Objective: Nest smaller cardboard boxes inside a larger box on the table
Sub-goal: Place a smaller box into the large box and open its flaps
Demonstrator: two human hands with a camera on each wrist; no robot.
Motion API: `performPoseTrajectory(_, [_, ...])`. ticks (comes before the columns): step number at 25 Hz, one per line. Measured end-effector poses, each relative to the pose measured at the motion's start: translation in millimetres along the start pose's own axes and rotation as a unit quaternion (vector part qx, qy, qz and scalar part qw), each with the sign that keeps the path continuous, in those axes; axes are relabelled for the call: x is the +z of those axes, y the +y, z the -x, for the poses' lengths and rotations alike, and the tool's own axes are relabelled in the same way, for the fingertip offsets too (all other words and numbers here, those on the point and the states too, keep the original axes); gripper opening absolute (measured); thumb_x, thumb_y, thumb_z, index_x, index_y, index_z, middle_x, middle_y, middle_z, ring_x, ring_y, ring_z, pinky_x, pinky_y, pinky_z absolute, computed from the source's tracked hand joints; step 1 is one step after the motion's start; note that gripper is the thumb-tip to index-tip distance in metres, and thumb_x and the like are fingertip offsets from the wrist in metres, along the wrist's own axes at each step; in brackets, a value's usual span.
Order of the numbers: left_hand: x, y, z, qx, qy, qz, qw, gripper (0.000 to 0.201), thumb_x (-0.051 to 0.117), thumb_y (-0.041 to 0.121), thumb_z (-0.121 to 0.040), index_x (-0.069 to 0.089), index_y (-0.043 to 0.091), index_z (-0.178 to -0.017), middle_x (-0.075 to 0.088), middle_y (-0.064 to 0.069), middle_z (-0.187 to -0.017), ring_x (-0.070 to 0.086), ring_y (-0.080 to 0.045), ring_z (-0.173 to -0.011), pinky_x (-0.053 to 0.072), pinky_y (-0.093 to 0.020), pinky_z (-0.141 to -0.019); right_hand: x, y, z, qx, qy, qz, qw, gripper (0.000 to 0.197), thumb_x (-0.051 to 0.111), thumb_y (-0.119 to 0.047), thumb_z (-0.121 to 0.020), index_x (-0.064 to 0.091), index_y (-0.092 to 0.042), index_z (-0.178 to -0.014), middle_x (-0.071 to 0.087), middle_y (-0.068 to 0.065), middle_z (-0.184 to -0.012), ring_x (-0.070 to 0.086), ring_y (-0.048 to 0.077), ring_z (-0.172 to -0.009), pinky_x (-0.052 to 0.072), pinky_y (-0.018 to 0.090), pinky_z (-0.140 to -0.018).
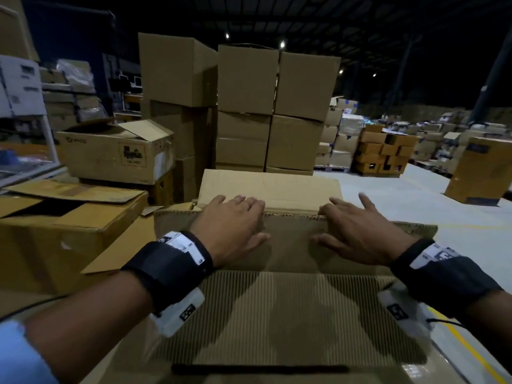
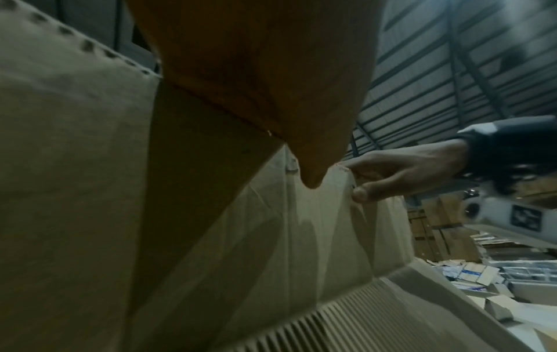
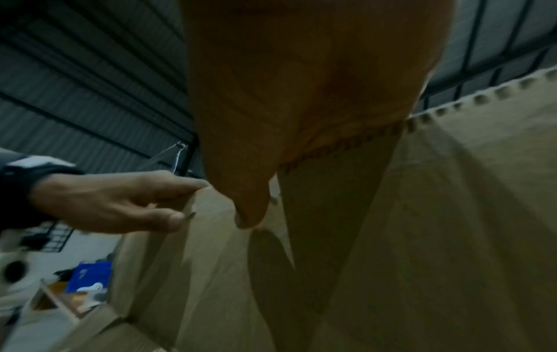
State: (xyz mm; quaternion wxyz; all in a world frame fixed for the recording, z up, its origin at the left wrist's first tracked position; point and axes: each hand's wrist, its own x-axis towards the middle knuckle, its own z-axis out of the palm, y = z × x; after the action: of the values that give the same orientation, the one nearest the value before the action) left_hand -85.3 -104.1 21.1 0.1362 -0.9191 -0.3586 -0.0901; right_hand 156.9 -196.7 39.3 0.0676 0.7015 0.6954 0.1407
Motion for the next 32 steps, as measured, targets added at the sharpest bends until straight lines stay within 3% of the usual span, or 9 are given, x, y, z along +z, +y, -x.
performPoseTrajectory(1, [-0.9,7.2,11.6,-0.007,0.008,-0.003,1.000,0.070,0.032,0.063,-0.098,0.018,0.023,-0.154,0.027,-0.003,-0.161,0.025,-0.020,-0.148,0.022,-0.046,-0.120,-0.7,3.8,10.4,-0.001,0.008,-0.011,1.000,0.063,0.028,-0.069,-0.093,0.041,-0.026,-0.136,0.053,0.000,-0.142,0.048,0.022,-0.131,0.033,0.048,-0.111])
performPoseTrajectory(3, [-2.6,23.1,36.3,-0.028,0.006,0.001,1.000,0.073,0.026,0.067,-0.096,0.019,0.023,-0.154,0.026,-0.003,-0.162,0.024,-0.020,-0.148,0.022,-0.045,-0.119,3.3,4.9,35.1,-0.010,0.028,-0.034,0.999,0.054,0.034,-0.063,-0.096,0.044,-0.027,-0.136,0.061,-0.002,-0.130,0.059,0.021,-0.112,0.046,0.036,-0.089])
performPoseTrajectory(6, [-0.1,46.3,66.2,-0.057,-0.028,0.015,0.998,0.081,0.012,0.073,-0.091,0.025,0.022,-0.153,0.030,-0.004,-0.160,0.032,-0.020,-0.145,0.032,-0.046,-0.116,20.0,-7.6,67.1,-0.039,0.035,-0.046,0.998,0.049,0.030,-0.054,-0.099,0.040,-0.033,-0.141,0.060,-0.003,-0.132,0.061,0.020,-0.110,0.052,0.040,-0.087])
performPoseTrajectory(11, [7.6,71.5,92.9,-0.061,-0.114,0.055,0.990,0.096,-0.002,0.077,-0.080,0.045,0.019,-0.141,0.040,-0.005,-0.154,0.046,-0.023,-0.134,0.044,-0.045,-0.103,57.1,-27.5,104.7,-0.045,0.005,-0.061,0.997,0.052,0.026,-0.045,-0.103,0.020,-0.035,-0.154,0.026,-0.004,-0.162,0.027,0.019,-0.147,0.037,0.040,-0.110])
performPoseTrajectory(13, [16.4,74.1,91.7,-0.055,-0.164,0.086,0.981,0.096,-0.002,0.077,-0.081,0.039,0.017,-0.145,0.034,-0.007,-0.157,0.038,-0.025,-0.139,0.036,-0.050,-0.109,76.8,-34.4,115.7,-0.042,-0.004,-0.065,0.997,0.057,0.016,-0.050,-0.101,0.013,-0.033,-0.156,0.020,0.001,-0.164,0.019,0.023,-0.151,0.029,0.047,-0.116])
performPoseTrajectory(16, [36.4,75.1,82.2,-0.070,-0.207,0.121,0.968,0.081,0.007,0.070,-0.094,0.015,0.020,-0.157,0.005,-0.003,-0.167,0.006,-0.024,-0.152,0.010,-0.059,-0.119,96.0,-44.2,123.4,-0.027,-0.007,-0.084,0.996,0.076,-0.004,-0.065,-0.091,0.010,-0.032,-0.157,0.013,0.003,-0.165,0.012,0.026,-0.152,0.017,0.053,-0.120])
performPoseTrajectory(23, [86.3,78.0,56.7,-0.088,-0.140,0.080,0.983,0.082,0.008,0.071,-0.093,-0.005,0.022,-0.157,-0.018,0.000,-0.165,-0.017,-0.023,-0.151,-0.005,-0.064,-0.116,113.6,-50.3,121.4,-0.034,-0.009,-0.121,0.992,0.097,-0.030,-0.076,-0.074,-0.006,-0.034,-0.157,-0.019,-0.005,-0.164,-0.019,0.018,-0.151,-0.004,0.054,-0.121])
performPoseTrajectory(28, [112.4,85.1,64.4,-0.090,-0.030,0.038,0.995,0.080,0.008,0.068,-0.094,-0.009,0.021,-0.157,-0.021,-0.003,-0.164,-0.019,-0.026,-0.150,-0.006,-0.064,-0.116,126.5,-35.9,92.5,-0.008,-0.018,-0.113,0.993,0.071,0.001,-0.067,-0.093,-0.006,-0.036,-0.156,-0.025,-0.006,-0.162,-0.021,0.022,-0.150,-0.004,0.060,-0.119])
performPoseTrajectory(32, [135.6,88.7,69.8,-0.086,0.012,0.013,0.996,0.083,0.013,0.066,-0.093,-0.005,0.018,-0.158,-0.022,-0.008,-0.163,-0.020,-0.031,-0.150,-0.006,-0.067,-0.114,144.4,-27.2,68.1,0.019,0.019,-0.076,0.997,0.070,0.013,-0.067,-0.097,-0.010,-0.035,-0.155,-0.027,-0.003,-0.162,-0.025,0.027,-0.149,-0.004,0.065,-0.116])
